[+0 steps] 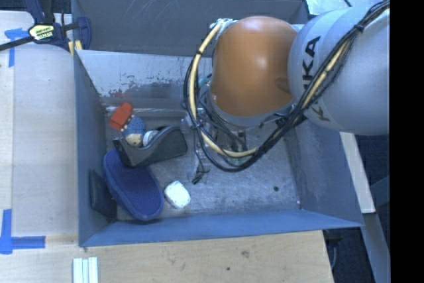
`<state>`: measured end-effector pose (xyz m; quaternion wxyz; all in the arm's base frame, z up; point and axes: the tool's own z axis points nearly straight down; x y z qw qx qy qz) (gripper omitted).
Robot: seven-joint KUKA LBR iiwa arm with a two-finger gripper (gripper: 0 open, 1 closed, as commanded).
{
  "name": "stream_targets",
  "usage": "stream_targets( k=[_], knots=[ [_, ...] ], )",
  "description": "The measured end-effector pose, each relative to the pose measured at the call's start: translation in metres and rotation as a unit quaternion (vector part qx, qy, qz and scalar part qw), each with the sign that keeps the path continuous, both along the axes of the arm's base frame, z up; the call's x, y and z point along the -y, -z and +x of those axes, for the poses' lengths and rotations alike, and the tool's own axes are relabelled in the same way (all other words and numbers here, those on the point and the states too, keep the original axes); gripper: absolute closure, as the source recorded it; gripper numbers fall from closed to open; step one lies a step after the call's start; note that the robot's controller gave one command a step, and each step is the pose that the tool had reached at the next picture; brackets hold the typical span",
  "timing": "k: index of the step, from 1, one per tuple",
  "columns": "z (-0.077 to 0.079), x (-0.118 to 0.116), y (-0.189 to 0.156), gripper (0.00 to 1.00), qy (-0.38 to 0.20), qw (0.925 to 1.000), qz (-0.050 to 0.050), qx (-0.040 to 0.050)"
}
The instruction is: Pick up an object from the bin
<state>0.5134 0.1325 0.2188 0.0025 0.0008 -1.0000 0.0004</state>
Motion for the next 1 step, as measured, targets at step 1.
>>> stream_targets(
  k=[1],
  knots=[
    [0.0915, -0.0252, 0.1008, 0.00, -0.063, 0.9980, 0.000, 0.0007]
  ],
)
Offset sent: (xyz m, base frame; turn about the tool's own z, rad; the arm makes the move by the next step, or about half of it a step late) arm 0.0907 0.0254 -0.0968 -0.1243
